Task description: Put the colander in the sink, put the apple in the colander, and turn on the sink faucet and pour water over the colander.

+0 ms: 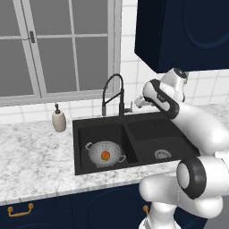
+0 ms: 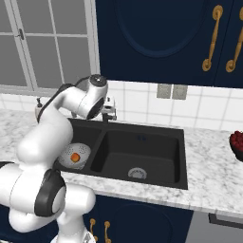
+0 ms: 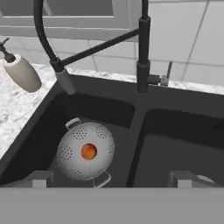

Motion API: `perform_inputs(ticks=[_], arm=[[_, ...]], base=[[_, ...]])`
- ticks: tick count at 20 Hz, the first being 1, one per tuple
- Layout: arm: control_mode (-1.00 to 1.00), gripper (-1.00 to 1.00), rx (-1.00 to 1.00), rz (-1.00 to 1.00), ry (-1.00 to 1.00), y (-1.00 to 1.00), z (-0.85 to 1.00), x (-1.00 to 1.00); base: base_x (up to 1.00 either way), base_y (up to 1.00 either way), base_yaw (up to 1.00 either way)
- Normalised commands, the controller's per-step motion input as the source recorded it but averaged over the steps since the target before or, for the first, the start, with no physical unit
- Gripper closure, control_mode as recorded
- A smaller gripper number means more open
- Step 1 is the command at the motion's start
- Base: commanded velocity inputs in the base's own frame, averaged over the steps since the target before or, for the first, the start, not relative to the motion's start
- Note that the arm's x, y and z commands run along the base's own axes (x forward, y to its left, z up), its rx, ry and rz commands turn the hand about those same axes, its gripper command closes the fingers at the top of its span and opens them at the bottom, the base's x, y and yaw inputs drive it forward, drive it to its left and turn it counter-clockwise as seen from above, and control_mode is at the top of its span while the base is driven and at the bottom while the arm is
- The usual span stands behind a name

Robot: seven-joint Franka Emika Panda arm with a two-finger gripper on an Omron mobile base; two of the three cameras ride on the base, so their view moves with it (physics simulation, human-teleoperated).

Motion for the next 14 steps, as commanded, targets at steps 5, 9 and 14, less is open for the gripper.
perform_inputs(ticks=[5, 9, 14], arm=[[-1.00, -1.00, -0.03, 0.35, -0.04, -0.31, -0.24, 0.09], [-1.00, -1.00, 0.00, 0.42, -0.02, -0.39, -0.27, 0.17], [-1.00, -1.00, -0.04, 0.34, -0.07, -0.24, -0.35, 0.23]], base=[[0.00, 0.00, 0.00], [0.00, 0.00, 0.00], [0.00, 0.00, 0.00]])
